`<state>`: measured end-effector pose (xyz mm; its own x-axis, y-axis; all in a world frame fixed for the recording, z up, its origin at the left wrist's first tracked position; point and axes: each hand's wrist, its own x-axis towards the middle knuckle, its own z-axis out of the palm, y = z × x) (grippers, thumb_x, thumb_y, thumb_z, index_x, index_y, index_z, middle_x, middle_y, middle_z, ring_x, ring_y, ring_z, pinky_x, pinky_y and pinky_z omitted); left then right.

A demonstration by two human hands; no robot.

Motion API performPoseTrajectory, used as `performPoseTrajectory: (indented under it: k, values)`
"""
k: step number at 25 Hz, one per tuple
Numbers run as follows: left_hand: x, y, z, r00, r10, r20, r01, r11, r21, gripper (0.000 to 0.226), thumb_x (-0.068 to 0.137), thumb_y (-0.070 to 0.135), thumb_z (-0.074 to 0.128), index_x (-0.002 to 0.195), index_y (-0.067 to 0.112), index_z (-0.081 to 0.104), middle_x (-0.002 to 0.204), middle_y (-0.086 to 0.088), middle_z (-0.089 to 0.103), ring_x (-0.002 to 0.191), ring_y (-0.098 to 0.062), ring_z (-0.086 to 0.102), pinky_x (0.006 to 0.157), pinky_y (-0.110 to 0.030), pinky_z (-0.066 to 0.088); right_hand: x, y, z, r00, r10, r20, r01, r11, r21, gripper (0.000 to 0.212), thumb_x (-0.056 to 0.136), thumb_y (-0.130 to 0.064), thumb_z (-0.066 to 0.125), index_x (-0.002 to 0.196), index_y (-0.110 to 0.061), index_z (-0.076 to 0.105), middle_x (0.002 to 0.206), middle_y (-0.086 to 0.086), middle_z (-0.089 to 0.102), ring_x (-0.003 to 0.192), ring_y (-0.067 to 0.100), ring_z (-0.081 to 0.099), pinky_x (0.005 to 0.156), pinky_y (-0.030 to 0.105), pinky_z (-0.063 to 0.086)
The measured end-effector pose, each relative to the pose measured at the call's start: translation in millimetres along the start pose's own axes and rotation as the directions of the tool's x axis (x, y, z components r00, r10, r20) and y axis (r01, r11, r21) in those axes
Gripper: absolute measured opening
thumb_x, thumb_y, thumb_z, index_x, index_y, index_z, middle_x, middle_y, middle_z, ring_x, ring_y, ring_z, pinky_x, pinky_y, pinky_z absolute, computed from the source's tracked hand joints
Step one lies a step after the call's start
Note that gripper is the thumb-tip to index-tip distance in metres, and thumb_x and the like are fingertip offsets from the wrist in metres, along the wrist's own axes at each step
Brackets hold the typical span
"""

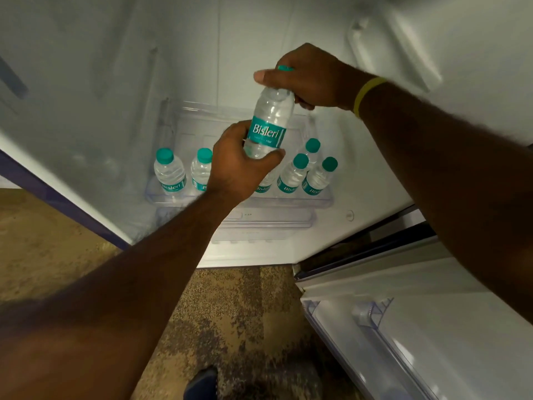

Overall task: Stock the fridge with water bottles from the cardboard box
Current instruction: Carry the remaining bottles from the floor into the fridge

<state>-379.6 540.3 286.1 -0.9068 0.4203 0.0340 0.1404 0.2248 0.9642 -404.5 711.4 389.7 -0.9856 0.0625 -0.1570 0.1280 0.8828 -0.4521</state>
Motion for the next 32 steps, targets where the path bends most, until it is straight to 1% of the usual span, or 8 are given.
performPoseTrajectory:
  k: [2,5,7,9,14,22,28,32]
  values:
    - [12.5,3.4,6.5,1.000,0.014,0.020,-0.015,0.999,0.034,0.058,0.081,0.033,0.077,0.130,0.015,0.052,0.126,0.000,0.062,0.107,-0.012,0.060,0.093,-0.020,0.049,6.9,5.7,-12.2,0.998,-0.050,-0.044,0.045,0.993,-0.112,0.052,0.097,-0.052,0.048,0.072,-0.008,0.059,0.058,0.003,0.050,0.050,0.010,0.046,0.056,0.015,0.041]
    - [23.1,-1.2,9.1,0.999,0.008,0.038,-0.013,0.991,0.130,0.074,0.078,0.043,0.077,0.139,0.020,0.044,0.138,0.002,0.053,0.120,-0.016,0.054,0.104,-0.036,0.047,15.5,11.3,-22.1,0.987,-0.122,-0.108,0.090,0.960,-0.264,0.054,0.096,-0.051,0.051,0.093,0.002,0.065,0.076,0.011,0.054,0.065,0.016,0.048,0.064,0.019,0.040]
    - [19.5,-8.3,4.5,1.000,0.015,-0.026,-0.009,0.977,0.211,0.082,0.076,0.050,0.077,0.144,0.025,0.037,0.144,0.004,0.047,0.127,-0.018,0.049,0.106,-0.042,0.045,18.9,17.1,-24.1,0.975,-0.145,-0.171,0.083,0.941,-0.327,0.053,0.095,-0.051,0.052,0.104,0.000,0.064,0.089,0.013,0.057,0.079,0.018,0.050,0.074,0.024,0.041]
    - [5.6,-16.8,-5.3,0.991,0.069,-0.112,-0.040,0.970,0.241,0.077,0.078,0.049,0.075,0.142,0.026,0.039,0.142,0.003,0.047,0.125,-0.017,0.049,0.103,-0.041,0.048,20.7,25.3,-22.3,0.971,-0.137,-0.194,0.059,0.931,-0.360,0.051,0.095,-0.050,0.053,0.108,-0.002,0.063,0.097,0.015,0.061,0.083,0.019,0.051,0.078,0.027,0.043]
    - [-42.3,-51.0,-29.6,0.978,0.141,-0.151,-0.087,0.944,0.319,0.057,0.087,0.038,0.067,0.136,0.017,0.047,0.135,-0.002,0.053,0.122,-0.020,0.050,0.103,-0.044,0.046,20.6,46.7,13.1,0.994,-0.039,-0.105,0.001,0.941,-0.339,0.045,0.092,-0.046,0.060,0.105,-0.003,0.062,0.103,0.015,0.063,0.089,0.022,0.052,0.083,0.037,0.049]
    - [-90.9,-97.6,-48.7,0.995,0.041,-0.088,0.003,0.897,0.442,0.050,0.089,0.034,0.066,0.133,0.018,0.050,0.134,-0.004,0.054,0.122,-0.023,0.049,0.101,-0.051,0.045,20.0,67.2,84.5,0.986,0.126,0.112,-0.077,0.927,-0.367,0.040,0.092,-0.046,0.060,0.111,-0.011,0.061,0.113,0.013,0.064,0.091,0.022,0.053,0.091,0.041,0.050]
    - [-102.7,-111.1,-57.5,0.995,-0.011,-0.102,0.060,0.867,0.495,0.050,0.088,0.031,0.068,0.133,0.017,0.051,0.132,-0.006,0.056,0.121,-0.024,0.050,0.101,-0.047,0.045,23.7,68.9,93.3,0.980,0.162,0.113,-0.112,0.926,-0.359,0.041,0.094,-0.045,0.057,0.116,-0.011,0.061,0.118,0.012,0.064,0.094,0.022,0.053,0.094,0.040,0.049]
    - [-100.5,-112.4,-59.7,0.997,-0.030,-0.072,0.066,0.818,0.571,0.053,0.088,0.034,0.067,0.134,0.015,0.050,0.135,-0.008,0.055,0.124,-0.026,0.049,0.104,-0.048,0.042,21.5,64.9,89.2,0.969,0.211,0.126,-0.142,0.899,-0.414,0.051,0.094,-0.052,0.053,0.127,-0.013,0.055,0.126,0.012,0.061,0.107,0.028,0.058,0.097,0.042,0.048]
